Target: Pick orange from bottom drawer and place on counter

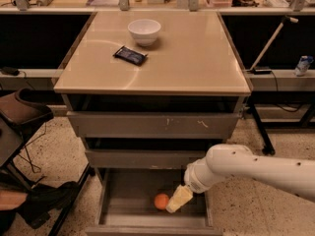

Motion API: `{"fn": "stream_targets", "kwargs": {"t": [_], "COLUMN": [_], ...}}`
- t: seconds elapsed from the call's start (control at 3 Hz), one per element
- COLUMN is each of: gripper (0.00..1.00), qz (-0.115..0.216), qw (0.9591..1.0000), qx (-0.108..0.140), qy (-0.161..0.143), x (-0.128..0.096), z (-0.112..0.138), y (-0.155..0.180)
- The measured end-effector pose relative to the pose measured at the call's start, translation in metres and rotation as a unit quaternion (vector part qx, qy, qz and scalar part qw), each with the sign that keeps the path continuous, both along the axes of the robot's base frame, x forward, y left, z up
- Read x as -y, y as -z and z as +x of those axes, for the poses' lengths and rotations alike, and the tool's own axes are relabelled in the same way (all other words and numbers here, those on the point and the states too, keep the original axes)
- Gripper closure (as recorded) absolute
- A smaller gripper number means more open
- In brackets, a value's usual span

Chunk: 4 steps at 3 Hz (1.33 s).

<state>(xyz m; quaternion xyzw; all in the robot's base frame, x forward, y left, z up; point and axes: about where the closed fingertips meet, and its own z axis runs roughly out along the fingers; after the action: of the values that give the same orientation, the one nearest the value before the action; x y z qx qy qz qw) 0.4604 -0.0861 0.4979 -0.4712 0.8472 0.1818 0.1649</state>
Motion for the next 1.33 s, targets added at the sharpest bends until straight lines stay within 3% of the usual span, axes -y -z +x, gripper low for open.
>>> {"fn": "stream_targets", "kwargs": {"t": [0.33, 1.0, 1.33], "gripper": [0.0, 0.0, 0.0], "qz": [0.057, 0.069, 0.08], "qw": [0.9975, 0.9962, 0.9946], "qx": [0.019, 0.019, 0.015], "qy": [0.037, 0.05, 0.065], "x": [-0.039, -0.047, -0.063], "z": [0.038, 0.037, 0.044], "y": [0.05, 0.07, 0.117]}}
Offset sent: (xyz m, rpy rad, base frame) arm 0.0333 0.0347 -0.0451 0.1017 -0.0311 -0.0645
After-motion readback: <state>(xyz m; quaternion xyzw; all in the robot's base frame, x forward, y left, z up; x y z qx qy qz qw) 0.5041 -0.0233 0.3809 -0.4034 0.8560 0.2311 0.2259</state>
